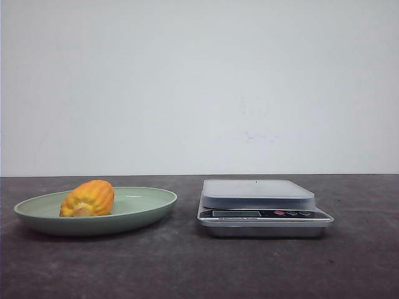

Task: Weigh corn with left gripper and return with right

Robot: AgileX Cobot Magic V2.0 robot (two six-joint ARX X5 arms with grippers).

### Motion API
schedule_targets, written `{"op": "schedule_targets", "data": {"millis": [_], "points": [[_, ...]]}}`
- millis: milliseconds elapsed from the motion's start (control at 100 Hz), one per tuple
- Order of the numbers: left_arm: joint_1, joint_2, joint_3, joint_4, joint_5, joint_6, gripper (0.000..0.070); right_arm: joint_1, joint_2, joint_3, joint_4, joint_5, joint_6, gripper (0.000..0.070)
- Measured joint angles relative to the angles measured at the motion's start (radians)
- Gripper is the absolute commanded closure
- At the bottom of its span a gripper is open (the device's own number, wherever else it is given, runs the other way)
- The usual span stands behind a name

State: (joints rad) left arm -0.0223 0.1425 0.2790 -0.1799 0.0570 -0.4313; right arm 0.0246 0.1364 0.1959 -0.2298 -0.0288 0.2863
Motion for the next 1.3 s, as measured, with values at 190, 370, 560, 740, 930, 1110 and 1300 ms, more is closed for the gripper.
{"op": "schedule_targets", "data": {"millis": [190, 370, 560, 740, 930, 1110, 1300], "points": [[0.000, 0.289, 0.354, -0.116, 0.009, 0.054, 0.0681, 0.002, 0.220, 0.346, -0.142, 0.000, 0.002, 0.0698], [0.000, 0.478, 0.589, -0.261, 0.104, 0.119, 0.0382, 0.025, 0.354, 0.644, -0.239, -0.029, -0.074, 0.0630], [-0.025, 0.519, 0.679, -0.340, 0.127, 0.141, 0.0185, 0.042, 0.393, 0.755, -0.277, -0.042, -0.104, 0.0263], [-0.085, 0.521, 0.687, -0.345, 0.137, 0.145, 0.0186, 0.042, 0.401, 0.755, -0.320, -0.084, -0.106, 0.0211], [-0.149, 0.579, 0.689, -0.345, 0.137, 0.144, 0.0188, 0.042, 0.406, 0.755, -0.330, -0.100, -0.106, 0.0146], [-0.224, 0.721, 0.691, -0.344, 0.132, 0.144, 0.0191, 0.042, 0.437, 0.755, -0.338, -0.123, -0.106, 0.0146], [-0.305, 0.895, 0.691, -0.319, 0.069, 0.143, 0.0191, 0.042, 0.457, 0.755, -0.342, -0.151, -0.106, 0.0145]]}}
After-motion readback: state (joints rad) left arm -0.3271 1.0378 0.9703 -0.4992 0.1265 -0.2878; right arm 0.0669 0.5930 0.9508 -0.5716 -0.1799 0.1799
